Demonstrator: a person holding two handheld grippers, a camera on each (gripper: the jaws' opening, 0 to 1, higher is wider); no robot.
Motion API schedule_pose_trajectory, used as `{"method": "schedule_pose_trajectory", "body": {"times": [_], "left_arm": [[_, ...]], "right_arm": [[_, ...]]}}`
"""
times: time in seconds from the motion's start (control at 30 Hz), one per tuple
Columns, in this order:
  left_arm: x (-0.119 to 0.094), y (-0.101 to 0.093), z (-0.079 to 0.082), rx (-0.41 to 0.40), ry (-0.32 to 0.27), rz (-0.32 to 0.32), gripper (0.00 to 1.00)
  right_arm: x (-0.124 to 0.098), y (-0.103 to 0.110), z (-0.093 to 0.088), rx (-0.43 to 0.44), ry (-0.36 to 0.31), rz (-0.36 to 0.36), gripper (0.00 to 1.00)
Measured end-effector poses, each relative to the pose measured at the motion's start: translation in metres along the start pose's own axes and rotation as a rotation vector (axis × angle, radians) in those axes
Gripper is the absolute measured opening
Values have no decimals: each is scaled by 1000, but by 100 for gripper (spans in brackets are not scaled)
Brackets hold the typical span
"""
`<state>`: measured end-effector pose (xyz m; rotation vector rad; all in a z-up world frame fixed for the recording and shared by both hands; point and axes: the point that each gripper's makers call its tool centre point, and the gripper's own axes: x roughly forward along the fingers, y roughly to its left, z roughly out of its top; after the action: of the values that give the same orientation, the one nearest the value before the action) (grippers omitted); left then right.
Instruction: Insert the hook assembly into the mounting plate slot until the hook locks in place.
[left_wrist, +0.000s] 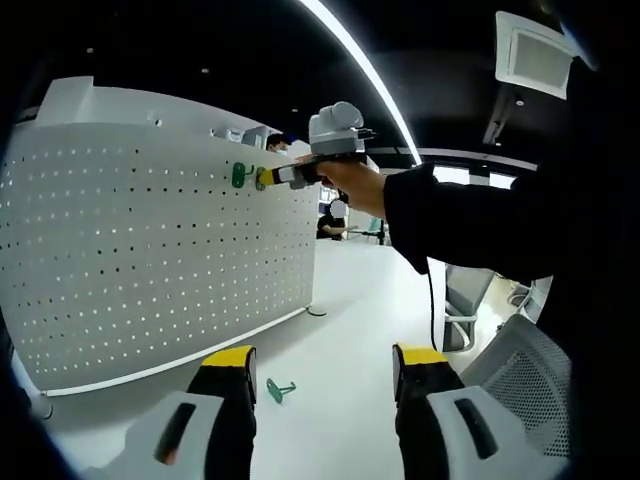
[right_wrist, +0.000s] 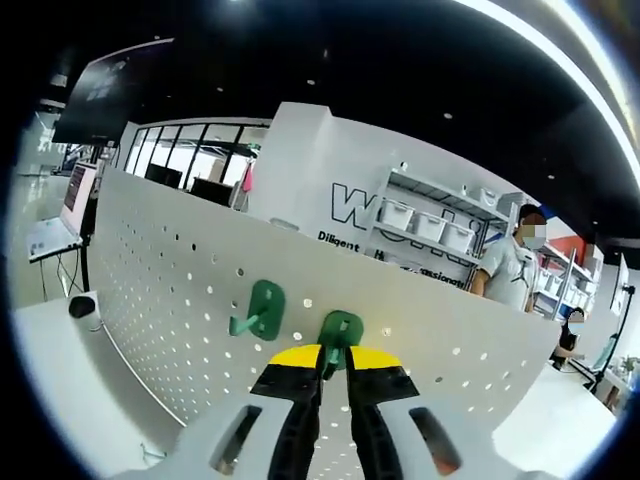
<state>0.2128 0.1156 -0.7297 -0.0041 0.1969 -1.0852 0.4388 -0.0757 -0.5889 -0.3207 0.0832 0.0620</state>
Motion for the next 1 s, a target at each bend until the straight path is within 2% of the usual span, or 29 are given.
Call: {"method": "schedule_pose_trajectory", "body": {"times": [0.2,0.37,0.7,1.0], "left_arm": [[0,0,-1,4,4,-1,56],[0,0,-2,8,7,1,56],[1,-1,-2,16,11,-2,55],[0,1,-2,25,13,8,54]], "right_arm": [[-6,-1,-1,10,-5,-5,8],[-24,-2,-3,63,-39,-20,8],[-52,-3,-13,108,-56,-27,8],[-79,13,-25,142,-62,-12,9]]}}
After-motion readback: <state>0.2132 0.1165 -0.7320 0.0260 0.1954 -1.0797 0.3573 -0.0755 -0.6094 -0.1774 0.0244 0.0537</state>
